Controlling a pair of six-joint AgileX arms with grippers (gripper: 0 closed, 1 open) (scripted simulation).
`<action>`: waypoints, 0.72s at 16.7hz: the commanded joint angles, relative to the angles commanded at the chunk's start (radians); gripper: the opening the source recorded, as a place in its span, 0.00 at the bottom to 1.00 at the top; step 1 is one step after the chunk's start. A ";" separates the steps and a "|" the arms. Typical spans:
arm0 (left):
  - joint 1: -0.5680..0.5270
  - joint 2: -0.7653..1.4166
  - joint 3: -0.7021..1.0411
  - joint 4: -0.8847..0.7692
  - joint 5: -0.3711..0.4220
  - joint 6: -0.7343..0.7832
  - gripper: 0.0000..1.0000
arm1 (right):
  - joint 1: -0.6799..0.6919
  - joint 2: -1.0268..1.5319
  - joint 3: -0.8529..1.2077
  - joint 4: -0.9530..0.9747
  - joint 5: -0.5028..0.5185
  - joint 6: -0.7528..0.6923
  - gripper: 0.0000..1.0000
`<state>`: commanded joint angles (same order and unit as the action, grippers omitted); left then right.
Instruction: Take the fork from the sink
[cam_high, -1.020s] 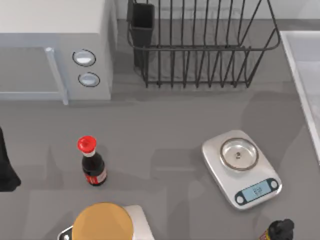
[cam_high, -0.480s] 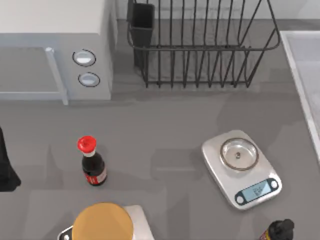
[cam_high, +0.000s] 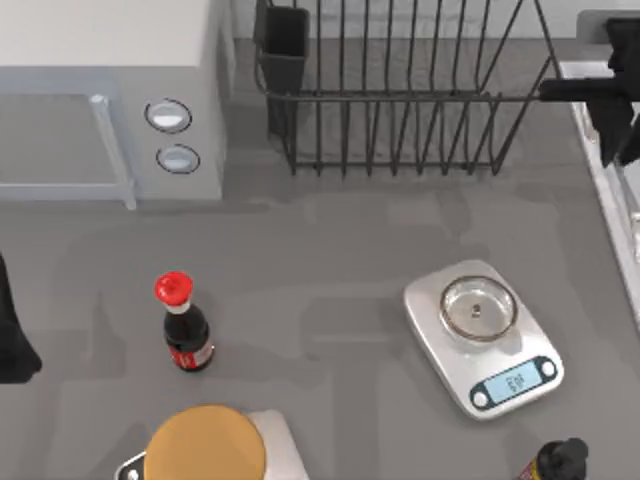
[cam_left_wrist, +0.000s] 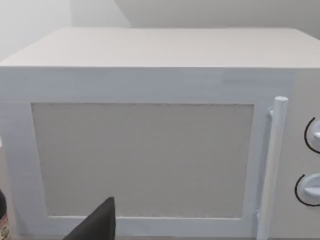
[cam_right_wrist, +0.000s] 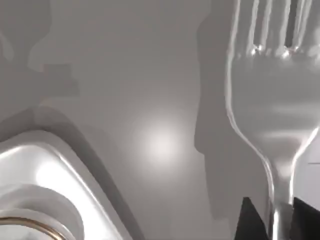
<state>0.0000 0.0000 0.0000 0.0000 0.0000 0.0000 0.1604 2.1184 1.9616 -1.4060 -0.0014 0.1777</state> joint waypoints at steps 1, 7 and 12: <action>0.000 0.000 0.000 0.000 0.000 0.000 1.00 | 0.053 -0.031 -0.021 -0.013 0.001 0.053 0.00; 0.000 0.000 0.000 0.000 0.000 0.000 1.00 | 0.162 -0.109 -0.074 -0.043 0.003 0.162 0.00; 0.000 0.000 0.000 0.000 0.000 0.000 1.00 | 0.142 -0.131 -0.092 -0.060 0.012 0.180 0.00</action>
<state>0.0000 0.0000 0.0000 0.0000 0.0000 0.0000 0.3021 1.9874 1.8691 -1.4655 0.0108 0.3574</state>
